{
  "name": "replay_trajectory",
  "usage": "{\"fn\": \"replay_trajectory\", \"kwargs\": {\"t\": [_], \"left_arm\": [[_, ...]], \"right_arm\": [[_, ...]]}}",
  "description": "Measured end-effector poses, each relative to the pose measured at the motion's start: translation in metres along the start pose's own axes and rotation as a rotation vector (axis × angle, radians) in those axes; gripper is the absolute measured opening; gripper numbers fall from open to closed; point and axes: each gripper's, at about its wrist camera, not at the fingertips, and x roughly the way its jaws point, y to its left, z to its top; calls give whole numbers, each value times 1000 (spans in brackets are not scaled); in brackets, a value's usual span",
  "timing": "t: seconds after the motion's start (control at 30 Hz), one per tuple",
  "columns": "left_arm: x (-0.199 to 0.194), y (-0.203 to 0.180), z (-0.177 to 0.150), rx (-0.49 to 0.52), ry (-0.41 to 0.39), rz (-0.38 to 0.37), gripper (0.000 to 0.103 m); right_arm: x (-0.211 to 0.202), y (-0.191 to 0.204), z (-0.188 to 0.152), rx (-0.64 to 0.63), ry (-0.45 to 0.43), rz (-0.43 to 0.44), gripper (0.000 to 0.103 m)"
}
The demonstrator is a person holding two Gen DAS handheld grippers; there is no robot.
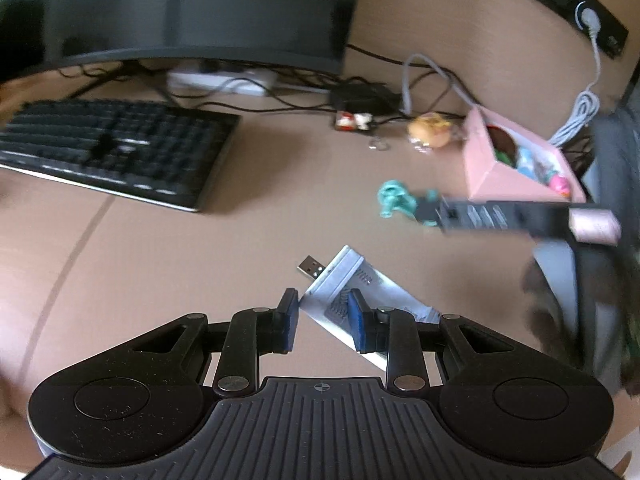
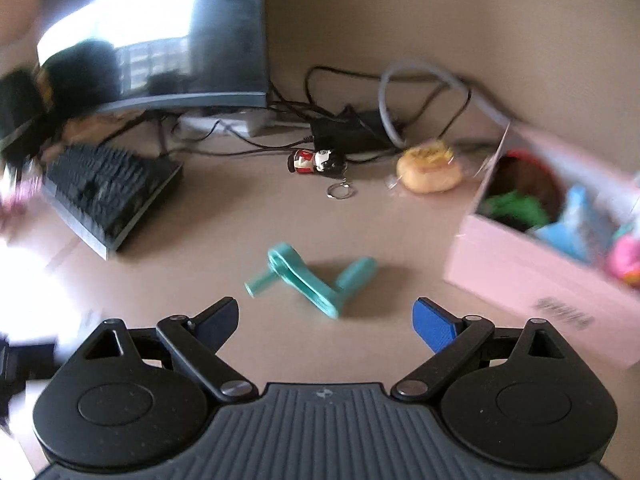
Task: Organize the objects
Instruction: 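Carry the charger into the pink box with the left gripper while the right drops the teal crank toy in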
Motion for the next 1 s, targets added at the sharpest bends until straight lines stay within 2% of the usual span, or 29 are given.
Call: {"fn": "replay_trajectory", "kwargs": {"t": [0.13, 0.3, 0.33, 0.37, 0.47, 0.6, 0.77, 0.9, 1.0], "left_arm": [[-10, 16, -3, 0, -3, 37, 30], [-21, 34, -8, 29, -10, 43, 30], [-23, 37, -9, 41, -12, 38, 30], [-24, 38, -10, 56, -15, 34, 30], [-24, 44, -9, 82, -21, 24, 30], [-21, 42, -4, 129, -24, -26, 30], [-6, 25, 2, 197, -7, -121, 30], [12, -3, 15, 216, 13, -254, 30], [22, -38, 38, 252, -13, -343, 30]], "right_arm": [[37, 14, 14, 141, 46, -30, 94], [61, 31, 16, 122, 37, -139, 92], [62, 32, 15, 113, 31, -153, 86], [60, 33, 15, 99, 25, -164, 75], [53, 36, 13, 63, 26, -166, 74], [24, 36, 0, 40, 23, -162, 74], [-40, 20, -26, -8, -5, -202, 74], [-98, -3, -42, -37, -60, -294, 74], [-139, -20, -49, -47, -114, -374, 74]]}}
